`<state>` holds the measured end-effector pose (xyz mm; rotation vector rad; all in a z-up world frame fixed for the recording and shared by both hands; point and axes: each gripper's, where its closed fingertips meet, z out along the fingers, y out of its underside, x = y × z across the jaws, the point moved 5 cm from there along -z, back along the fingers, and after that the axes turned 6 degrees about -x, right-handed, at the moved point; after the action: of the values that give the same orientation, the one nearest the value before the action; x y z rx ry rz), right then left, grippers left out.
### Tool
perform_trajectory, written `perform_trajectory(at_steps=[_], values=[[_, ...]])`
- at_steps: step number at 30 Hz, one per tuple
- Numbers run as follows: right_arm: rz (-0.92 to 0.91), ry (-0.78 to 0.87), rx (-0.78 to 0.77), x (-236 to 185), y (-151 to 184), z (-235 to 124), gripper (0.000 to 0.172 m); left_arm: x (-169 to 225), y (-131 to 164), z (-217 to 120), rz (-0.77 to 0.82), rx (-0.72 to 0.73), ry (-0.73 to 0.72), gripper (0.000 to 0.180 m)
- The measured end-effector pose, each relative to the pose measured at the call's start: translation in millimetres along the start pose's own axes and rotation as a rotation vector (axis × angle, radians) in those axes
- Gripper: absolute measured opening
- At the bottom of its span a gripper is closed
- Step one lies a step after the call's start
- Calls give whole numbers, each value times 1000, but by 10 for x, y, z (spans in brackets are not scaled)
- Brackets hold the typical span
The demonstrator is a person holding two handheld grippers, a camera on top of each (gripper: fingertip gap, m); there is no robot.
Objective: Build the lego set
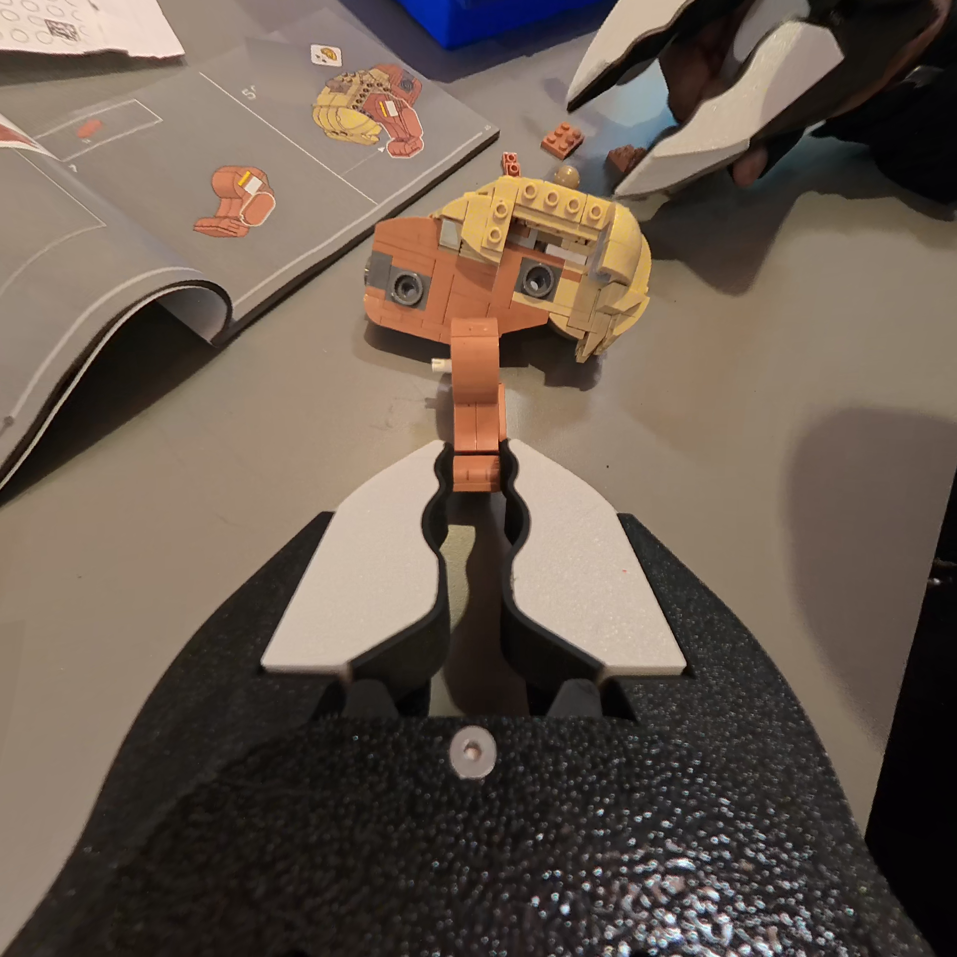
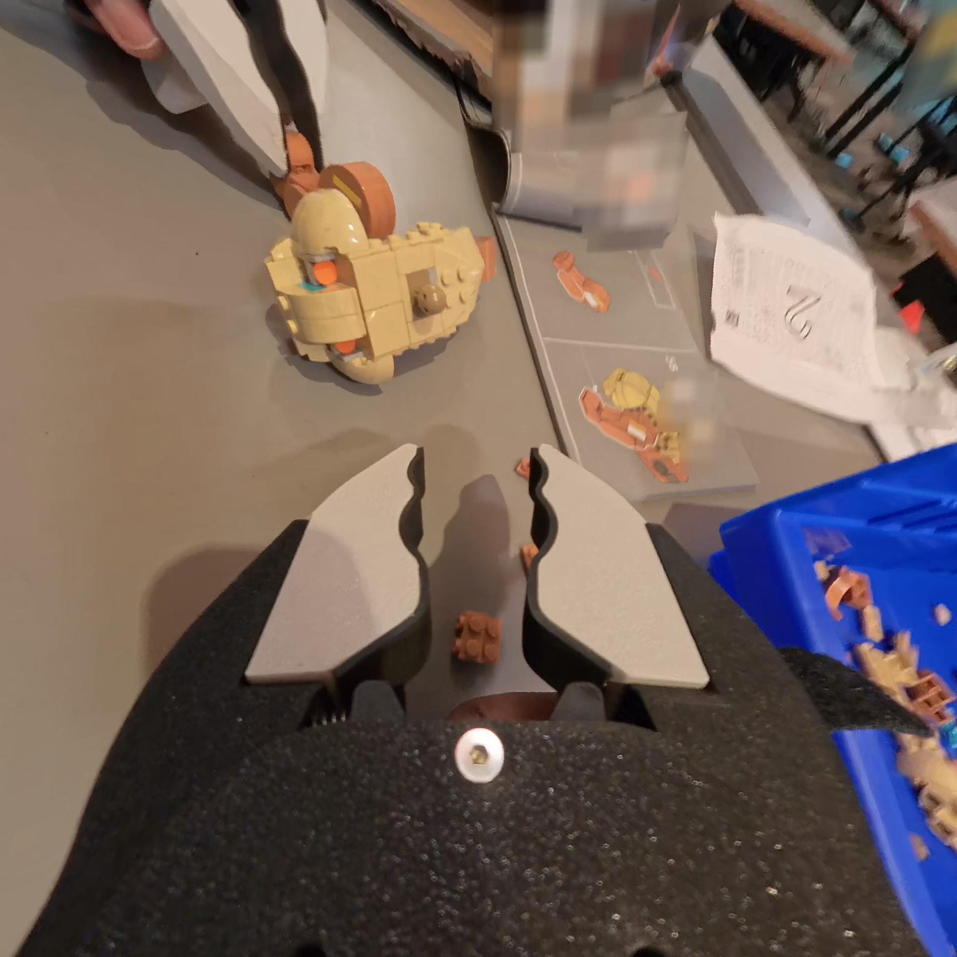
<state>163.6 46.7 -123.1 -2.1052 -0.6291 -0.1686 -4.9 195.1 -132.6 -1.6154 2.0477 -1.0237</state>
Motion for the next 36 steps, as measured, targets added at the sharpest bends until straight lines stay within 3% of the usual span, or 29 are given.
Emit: perform_trajectory(at_steps=[4,11,24,32,36], values=[[-196,21,29,-31,-72,46,40,-11,-17,-41,-16,37,16,16],[-826,146,102,-79,-286,152,49,-15,-34,-95,-36,82,52,16],[-1447,101,135,-22,-478,383,54,-25,-45,-127,-59,111,90,16],[-1607,97,200,-133,-508,444,58,-27,-50,-134,-67,118,106,16],[-1597,81,205,-211,-484,486,45,-24,-52,-138,-66,122,108,16]])
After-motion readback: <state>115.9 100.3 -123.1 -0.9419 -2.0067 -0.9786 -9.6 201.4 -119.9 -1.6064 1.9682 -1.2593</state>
